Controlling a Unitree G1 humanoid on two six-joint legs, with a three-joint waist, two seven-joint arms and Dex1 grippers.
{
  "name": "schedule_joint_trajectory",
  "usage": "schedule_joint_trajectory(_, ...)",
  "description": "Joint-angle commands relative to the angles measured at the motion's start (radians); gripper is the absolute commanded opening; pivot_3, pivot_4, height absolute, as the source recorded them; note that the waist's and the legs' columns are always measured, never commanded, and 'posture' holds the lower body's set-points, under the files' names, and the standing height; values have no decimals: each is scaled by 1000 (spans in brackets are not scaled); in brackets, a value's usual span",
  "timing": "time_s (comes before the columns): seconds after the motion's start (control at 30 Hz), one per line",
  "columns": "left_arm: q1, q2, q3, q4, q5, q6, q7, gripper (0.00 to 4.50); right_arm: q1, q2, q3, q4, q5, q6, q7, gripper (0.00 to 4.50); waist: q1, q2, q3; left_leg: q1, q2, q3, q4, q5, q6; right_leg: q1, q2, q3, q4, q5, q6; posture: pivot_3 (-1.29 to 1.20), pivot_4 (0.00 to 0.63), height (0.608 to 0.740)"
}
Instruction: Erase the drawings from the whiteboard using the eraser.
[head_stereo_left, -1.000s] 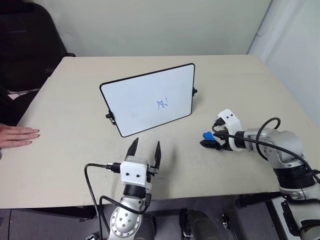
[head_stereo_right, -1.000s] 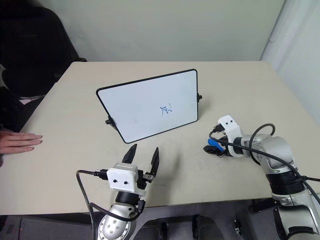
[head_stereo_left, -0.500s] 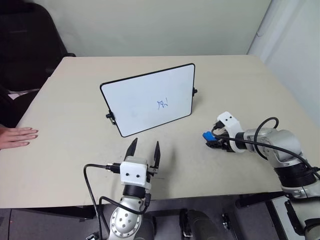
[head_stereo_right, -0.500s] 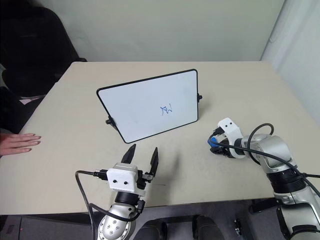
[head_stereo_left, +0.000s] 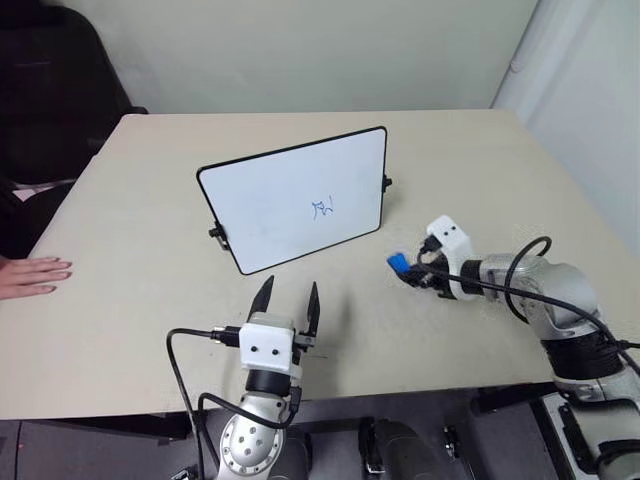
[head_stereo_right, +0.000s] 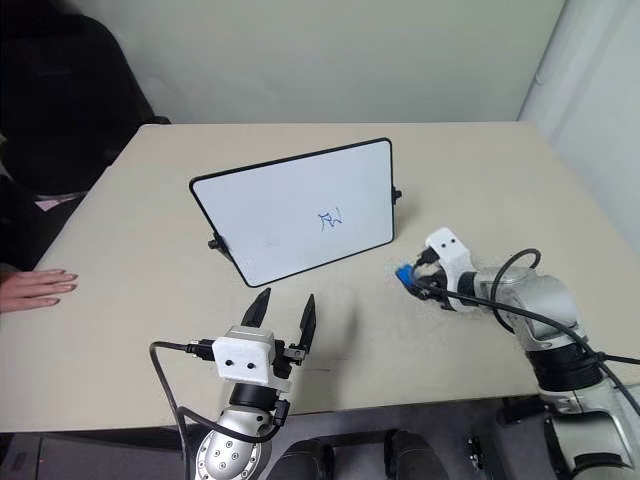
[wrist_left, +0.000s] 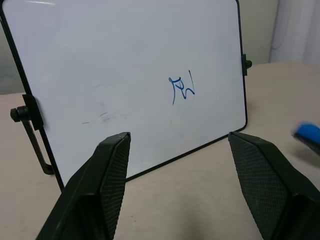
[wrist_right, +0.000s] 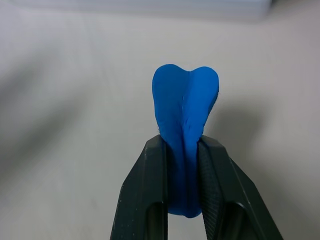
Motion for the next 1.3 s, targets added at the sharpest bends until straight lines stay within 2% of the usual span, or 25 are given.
schedule_joint_trajectory(0.03,-1,-19,-29,-24,-6,-17,-3,3423,-70,92,-42,23,13,-72,-44,451,0,0,0,0,0,-1,0,0,0,0,0,0,0,0,0,0,150,740)
schedule_joint_trajectory(0.3,-6,-16,-19,-23,-8,-14,-2,3423,-206,299,-16,219,-37,-200,-105,451,4,0,0,-2,2,-2,-1,0,0,-4,-1,0,1,1,-1,0,150,740)
schedule_joint_trajectory(0.47,-1,-15,-15,-28,-8,-16,2,3423,-252,370,8,307,-76,-271,-123,451,7,0,0,-3,3,-2,-3,-1,-1,-7,-1,0,1,1,-3,0,150,740)
schedule_joint_trajectory(0.6,7,-15,-14,-34,-4,-18,6,3423,-258,400,32,318,-93,-292,-120,451,6,0,0,-3,3,-2,-3,-3,-3,-8,-2,0,1,5,-13,0,150,740)
schedule_joint_trajectory(0.93,30,-12,-20,-57,5,-16,5,3423,-290,464,86,453,-211,-338,-194,451,-2,0,0,-1,5,-2,-3,-3,-4,-9,-2,0,2,5,-9,0,150,740)
schedule_joint_trajectory(1.3,39,-19,-31,-63,17,-18,11,3423,-317,471,106,556,-290,-339,-211,451,-3,0,0,-1,6,-2,-3,3,-3,-9,-2,0,2,8,-11,0,150,740)
